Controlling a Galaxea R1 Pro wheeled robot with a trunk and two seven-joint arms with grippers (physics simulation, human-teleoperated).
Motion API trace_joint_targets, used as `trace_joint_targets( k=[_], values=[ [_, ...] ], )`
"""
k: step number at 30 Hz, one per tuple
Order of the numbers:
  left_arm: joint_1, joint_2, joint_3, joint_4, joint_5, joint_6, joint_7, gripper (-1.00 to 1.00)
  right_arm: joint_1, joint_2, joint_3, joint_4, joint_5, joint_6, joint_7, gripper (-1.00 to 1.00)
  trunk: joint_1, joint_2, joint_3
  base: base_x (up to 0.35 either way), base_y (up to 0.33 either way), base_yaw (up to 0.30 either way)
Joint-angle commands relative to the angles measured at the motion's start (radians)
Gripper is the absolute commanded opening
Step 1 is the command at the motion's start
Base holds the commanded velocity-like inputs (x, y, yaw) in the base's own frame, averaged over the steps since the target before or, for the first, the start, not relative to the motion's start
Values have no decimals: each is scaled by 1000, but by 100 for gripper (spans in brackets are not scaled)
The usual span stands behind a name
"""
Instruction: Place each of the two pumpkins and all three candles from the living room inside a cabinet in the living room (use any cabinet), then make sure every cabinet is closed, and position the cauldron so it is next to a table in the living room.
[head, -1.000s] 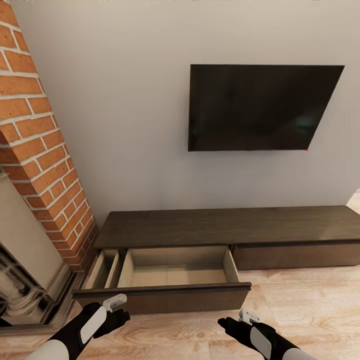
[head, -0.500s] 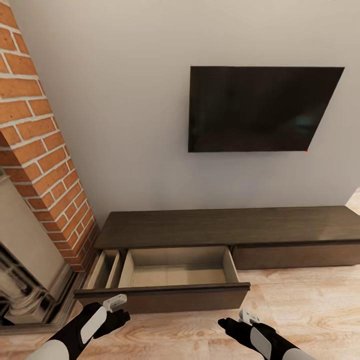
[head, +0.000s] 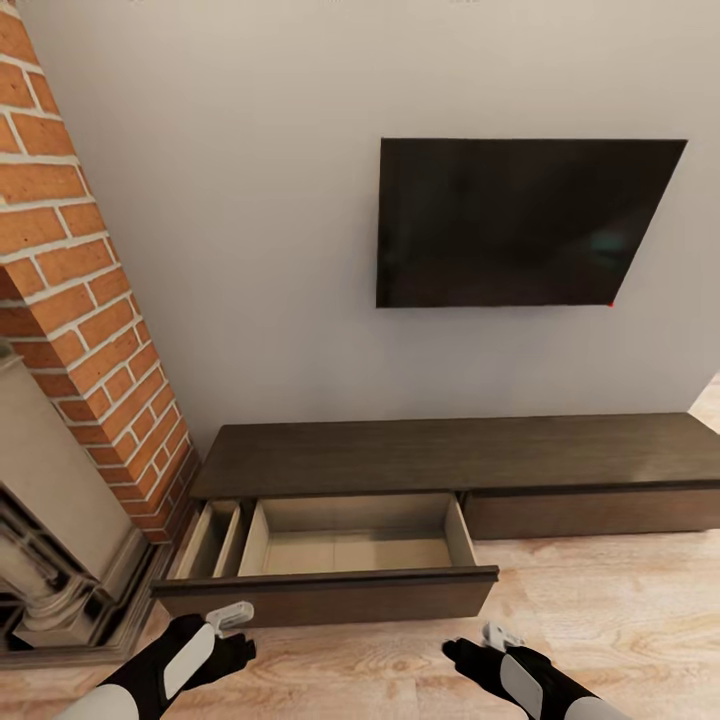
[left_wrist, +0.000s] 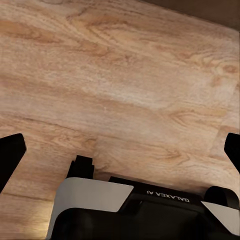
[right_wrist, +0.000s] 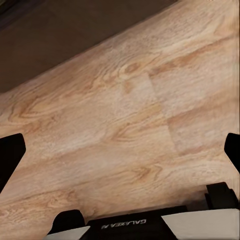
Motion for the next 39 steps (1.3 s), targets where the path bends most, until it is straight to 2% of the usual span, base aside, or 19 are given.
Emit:
trace_joint_targets(
  k=[1, 13, 39],
  values=[
    [-1, 1, -14, -2, 10, 3, 8, 100, 0, -1, 3, -1, -2, 4, -10, 100, 0, 0, -1, 0, 0, 0],
    [-1, 4, -28, 0, 9, 2, 9, 100, 0, -2, 3, 0, -3, 3, -35, 100, 0, 0, -2, 0, 0, -41],
    [0, 8, -29, -1, 10, 0, 9, 100, 0, -2, 1, 1, -8, 2, -37, 100, 0, 0, -19, 0, 0, -243]
  ],
)
